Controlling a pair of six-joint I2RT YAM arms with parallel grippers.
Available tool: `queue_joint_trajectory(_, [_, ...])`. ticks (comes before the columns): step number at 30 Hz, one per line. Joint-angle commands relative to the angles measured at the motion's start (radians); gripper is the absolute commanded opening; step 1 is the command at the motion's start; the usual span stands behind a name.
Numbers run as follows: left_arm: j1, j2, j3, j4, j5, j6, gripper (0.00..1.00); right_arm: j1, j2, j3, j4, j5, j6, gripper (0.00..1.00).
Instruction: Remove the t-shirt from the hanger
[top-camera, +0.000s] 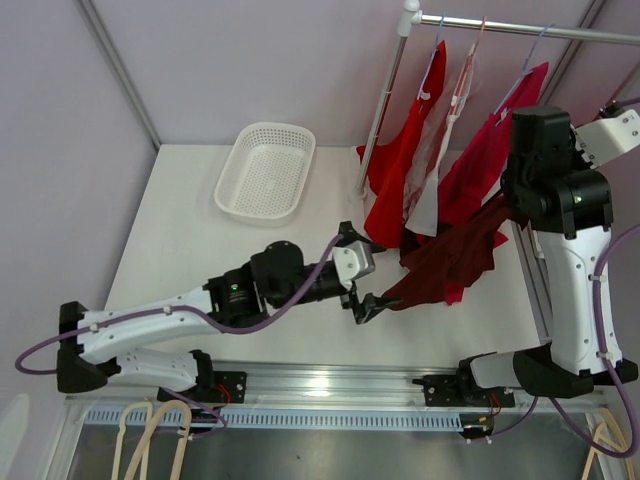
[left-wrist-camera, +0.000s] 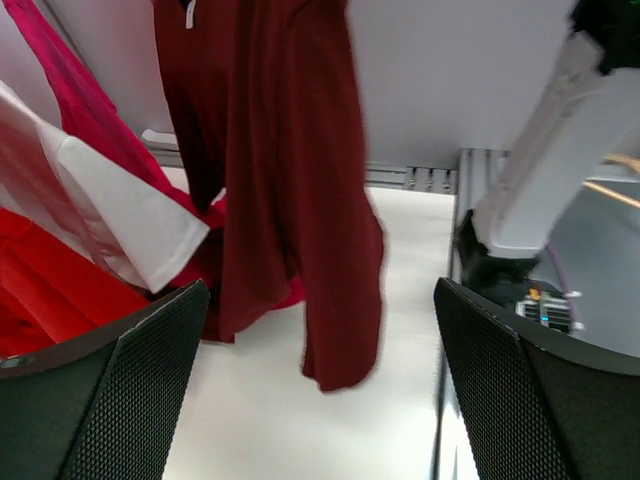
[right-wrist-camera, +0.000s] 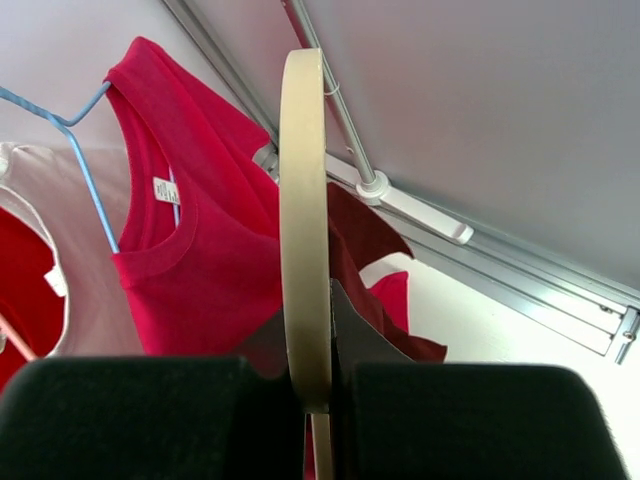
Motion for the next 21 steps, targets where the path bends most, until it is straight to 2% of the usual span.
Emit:
queue_joint_trajectory(1, [-0.004,0.082,0.075,0.130,-0.043,0.071,1.00,0.018,-0.053,0.004,0.030,0.021,0.044,0.00])
queue_joint_trajectory(8, [0.002,0.217,0.184,0.161,0.011,0.058,0.99,0.024,-0.102,-0.045,0.099,0.005,-0.008,0.00])
queue_joint_trajectory(16, [0.002,0.257,0.249,0.133,0.123,0.021,0.99,0.026,-0.083,-0.056,0.115,-0.010,-0.002,0.00])
queue_joint_trajectory(21, [-0.023,0.242,0.217,0.156,0.167,0.002,0.99,0.026,-0.077,-0.073,0.131,-0.022,-0.004,0.00])
